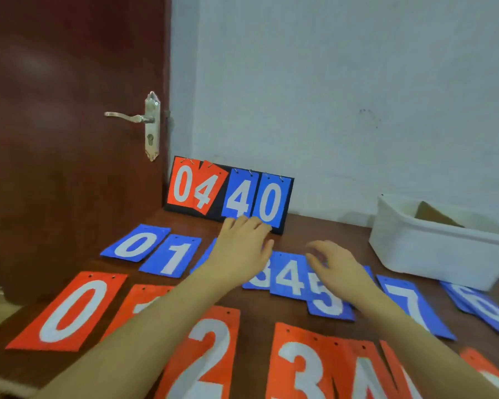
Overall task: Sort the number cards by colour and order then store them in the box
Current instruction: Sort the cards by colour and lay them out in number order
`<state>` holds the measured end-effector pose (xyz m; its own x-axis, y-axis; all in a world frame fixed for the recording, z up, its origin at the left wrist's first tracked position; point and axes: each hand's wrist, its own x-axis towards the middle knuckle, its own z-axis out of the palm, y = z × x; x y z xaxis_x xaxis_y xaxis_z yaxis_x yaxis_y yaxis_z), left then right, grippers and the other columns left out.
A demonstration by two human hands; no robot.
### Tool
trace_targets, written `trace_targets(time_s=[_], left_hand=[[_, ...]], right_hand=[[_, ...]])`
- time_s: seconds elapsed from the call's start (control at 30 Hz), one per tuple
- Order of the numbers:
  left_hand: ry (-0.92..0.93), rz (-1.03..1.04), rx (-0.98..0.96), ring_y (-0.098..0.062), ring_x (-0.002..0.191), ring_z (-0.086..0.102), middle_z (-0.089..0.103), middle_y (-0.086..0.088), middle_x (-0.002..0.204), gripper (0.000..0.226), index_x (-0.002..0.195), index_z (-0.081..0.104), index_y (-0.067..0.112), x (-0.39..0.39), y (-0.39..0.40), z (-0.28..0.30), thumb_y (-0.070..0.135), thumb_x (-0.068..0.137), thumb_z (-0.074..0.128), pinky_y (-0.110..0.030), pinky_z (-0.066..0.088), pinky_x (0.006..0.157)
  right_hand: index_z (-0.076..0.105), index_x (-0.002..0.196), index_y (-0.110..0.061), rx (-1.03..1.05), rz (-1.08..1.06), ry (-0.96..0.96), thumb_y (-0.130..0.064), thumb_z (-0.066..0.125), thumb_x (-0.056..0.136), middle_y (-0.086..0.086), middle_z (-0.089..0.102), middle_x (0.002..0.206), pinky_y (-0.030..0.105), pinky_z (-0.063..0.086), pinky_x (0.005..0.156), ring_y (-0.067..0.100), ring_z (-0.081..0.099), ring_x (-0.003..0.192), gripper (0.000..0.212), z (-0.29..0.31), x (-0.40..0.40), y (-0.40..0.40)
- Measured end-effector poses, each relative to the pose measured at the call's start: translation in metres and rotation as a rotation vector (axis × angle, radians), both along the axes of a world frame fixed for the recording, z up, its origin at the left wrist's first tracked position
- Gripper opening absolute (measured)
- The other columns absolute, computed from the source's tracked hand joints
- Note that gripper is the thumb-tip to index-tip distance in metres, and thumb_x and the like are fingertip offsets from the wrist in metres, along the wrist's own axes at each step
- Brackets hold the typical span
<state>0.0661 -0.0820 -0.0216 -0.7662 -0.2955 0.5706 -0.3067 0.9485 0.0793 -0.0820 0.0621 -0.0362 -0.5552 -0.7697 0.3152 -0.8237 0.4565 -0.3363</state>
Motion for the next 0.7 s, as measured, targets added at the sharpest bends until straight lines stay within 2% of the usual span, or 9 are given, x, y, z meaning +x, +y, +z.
trace_targets(time_s=[0.13,0.23,0.37,0.47,0.6,0.7], left_hand=[[-0.097,-0.184,0.008,-0.020,0.116,0.043,0.052,0.002,0.125,0.035,0.124,0.051,0.019,-0.067,0.077,0.004,0.033,0.096,0.037,-0.033,0.025,0.098],[-0.198,-0.260,0.022,-0.023,0.121,0.039,0.047,0.001,0.132,0.039,0.130,0.047,0.020,-0.119,0.128,0.001,0.034,0.095,0.039,-0.036,0.024,0.098],[-0.334,-0.319,0.072,-0.025,0.135,0.025,0.026,-0.002,0.151,0.046,0.140,0.035,0.024,-0.184,0.174,-0.012,0.035,0.095,0.038,-0.041,0.019,0.106],[-0.370,-0.332,0.025,-0.024,0.144,0.007,0.007,-0.001,0.158,0.050,0.144,0.025,0.027,-0.225,0.194,-0.024,0.039,0.097,0.034,-0.044,0.012,0.112],[-0.435,-0.276,-0.022,-0.024,0.145,-0.009,-0.007,0.002,0.158,0.055,0.147,0.014,0.027,-0.271,0.199,-0.036,0.044,0.097,0.028,-0.046,0.002,0.117],[-0.431,-0.207,0.013,-0.026,0.144,-0.010,-0.008,0.002,0.158,0.059,0.148,0.010,0.027,-0.289,0.192,-0.042,0.049,0.096,0.027,-0.046,0.000,0.117]], right_hand=[[0.058,0.116,-0.017,0.068,-0.247,0.020,-0.032,0.045,0.095,0.006,0.058,0.112,0.038,0.045,0.090,0.025,0.056,0.108,0.029,-0.005,-0.062,0.088],[0.057,0.111,-0.014,0.199,-0.423,-0.017,-0.035,0.044,0.094,0.011,0.055,0.118,0.043,0.043,0.094,0.031,0.053,0.113,0.030,-0.015,-0.116,0.153],[0.042,0.136,-0.025,0.411,-0.543,-0.077,-0.049,0.036,0.095,0.000,0.037,0.146,0.044,0.033,0.108,0.026,0.039,0.132,0.048,-0.030,-0.163,0.218],[0.031,0.143,-0.034,0.477,-0.504,-0.105,-0.055,0.030,0.095,-0.006,0.026,0.154,0.047,0.025,0.112,0.025,0.030,0.138,0.053,-0.035,-0.176,0.237],[0.050,0.126,-0.037,0.463,-0.439,0.011,-0.052,0.032,0.094,-0.002,0.048,0.133,0.043,0.030,0.103,0.028,0.044,0.121,0.040,-0.024,-0.174,0.243],[0.060,0.112,-0.036,0.419,-0.345,0.022,-0.046,0.037,0.095,-0.007,0.053,0.109,0.039,0.031,0.099,0.022,0.051,0.111,0.030,-0.019,-0.172,0.251]])
